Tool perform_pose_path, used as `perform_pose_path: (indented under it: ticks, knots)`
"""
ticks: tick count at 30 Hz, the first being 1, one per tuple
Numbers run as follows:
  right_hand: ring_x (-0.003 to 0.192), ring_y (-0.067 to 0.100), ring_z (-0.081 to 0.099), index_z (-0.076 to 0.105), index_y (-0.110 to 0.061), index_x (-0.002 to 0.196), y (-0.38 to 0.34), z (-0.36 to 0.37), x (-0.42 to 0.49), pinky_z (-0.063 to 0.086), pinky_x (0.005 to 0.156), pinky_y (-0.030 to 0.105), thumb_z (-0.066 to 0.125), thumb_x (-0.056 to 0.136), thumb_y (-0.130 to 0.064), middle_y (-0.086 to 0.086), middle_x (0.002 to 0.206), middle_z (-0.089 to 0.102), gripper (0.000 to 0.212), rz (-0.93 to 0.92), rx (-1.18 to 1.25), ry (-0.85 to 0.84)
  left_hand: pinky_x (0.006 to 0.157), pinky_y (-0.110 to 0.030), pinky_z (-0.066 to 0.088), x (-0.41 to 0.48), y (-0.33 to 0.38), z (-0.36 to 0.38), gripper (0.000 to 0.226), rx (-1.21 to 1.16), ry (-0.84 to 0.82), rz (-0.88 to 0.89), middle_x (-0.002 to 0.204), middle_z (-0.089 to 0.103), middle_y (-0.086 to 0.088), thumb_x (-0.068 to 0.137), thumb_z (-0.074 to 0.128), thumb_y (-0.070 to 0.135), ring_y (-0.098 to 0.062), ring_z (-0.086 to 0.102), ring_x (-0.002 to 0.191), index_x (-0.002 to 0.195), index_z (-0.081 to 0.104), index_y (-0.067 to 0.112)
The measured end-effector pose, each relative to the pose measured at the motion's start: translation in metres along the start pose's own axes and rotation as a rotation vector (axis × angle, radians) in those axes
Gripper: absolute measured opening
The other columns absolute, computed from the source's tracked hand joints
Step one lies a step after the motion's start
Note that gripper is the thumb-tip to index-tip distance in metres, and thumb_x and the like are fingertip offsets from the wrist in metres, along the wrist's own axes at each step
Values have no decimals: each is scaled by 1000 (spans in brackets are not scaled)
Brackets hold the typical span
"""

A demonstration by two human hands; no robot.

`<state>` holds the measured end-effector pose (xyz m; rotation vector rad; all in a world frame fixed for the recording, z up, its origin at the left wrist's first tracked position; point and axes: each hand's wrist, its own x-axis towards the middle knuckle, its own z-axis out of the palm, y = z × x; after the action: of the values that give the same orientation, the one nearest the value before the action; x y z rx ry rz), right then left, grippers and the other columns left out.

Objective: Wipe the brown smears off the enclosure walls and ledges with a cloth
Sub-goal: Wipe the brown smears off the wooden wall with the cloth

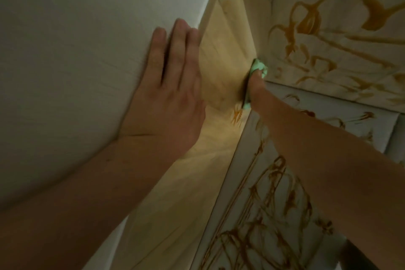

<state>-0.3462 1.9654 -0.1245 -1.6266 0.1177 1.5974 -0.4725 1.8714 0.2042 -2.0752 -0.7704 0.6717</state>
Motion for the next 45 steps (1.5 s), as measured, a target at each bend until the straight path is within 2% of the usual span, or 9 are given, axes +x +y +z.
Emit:
perform_pose_path:
  ticks: [8,14,16,19,25,29,35,42,45]
  knots:
    - [113,33,61,52,-32,127,80,-25,146,46,101,63,37,53,-103,5,133,60,104,232,50,4,122,-66,0,1,4,1,77,-21,-73,31,166,-1,-34,108,11,45,-53,0,154,153,13,-17]
    - [46,20,53,61,-10,78,62,-13,9,49,53,26,29,96,-78,7,60,57,78,206,144,-162,122,-66,-4,3,4,-1,76,-70,-70,-22,166,-4,-34,108,15,45,-52,-5,154,153,13,-17]
    - [83,21,63,58,-17,137,41,-9,-15,55,80,37,24,99,-71,9,109,67,74,109,113,-82,122,-66,-3,2,5,-2,76,-77,-54,-21,166,-3,-33,107,15,45,-52,-5,154,153,15,-16]
    - [155,18,19,11,-26,166,29,3,-48,11,126,41,12,109,-50,4,173,13,61,-331,-20,-85,123,-66,-3,3,5,-3,76,-93,-49,-22,166,-3,-33,107,16,45,-52,-6,154,153,15,-16]
    - [156,16,22,18,-26,165,50,-4,-35,14,129,45,17,99,-62,2,172,19,75,-213,-5,-63,124,-67,1,2,5,-3,78,-80,-39,-14,167,-1,-33,106,15,46,-52,-3,154,154,15,-15]
    - [61,16,68,68,-14,111,81,-15,-16,60,62,27,21,104,-67,7,82,72,71,133,114,-114,123,-66,-1,2,5,-1,76,-107,-28,-11,167,1,-32,107,18,44,-52,-2,155,154,19,-15]
    - [134,32,50,48,-20,151,110,-10,-41,37,117,56,37,92,-78,3,143,53,83,380,152,-94,124,-65,3,2,5,-2,78,-70,5,-13,167,4,-32,106,20,46,-51,1,155,155,17,-14]
    - [157,10,-8,-2,-39,164,79,24,-168,-4,124,36,14,106,-49,-7,173,-8,60,-462,-3,-135,124,-64,3,1,6,0,77,-78,16,-10,167,5,-32,106,22,45,-51,2,155,155,17,-14]
    - [157,10,-2,5,-33,165,97,21,-142,-1,125,32,12,96,-60,-7,174,-2,74,-447,-39,-58,124,-64,4,1,6,1,78,-68,19,-8,167,5,-31,106,22,47,-51,3,155,155,17,-14]
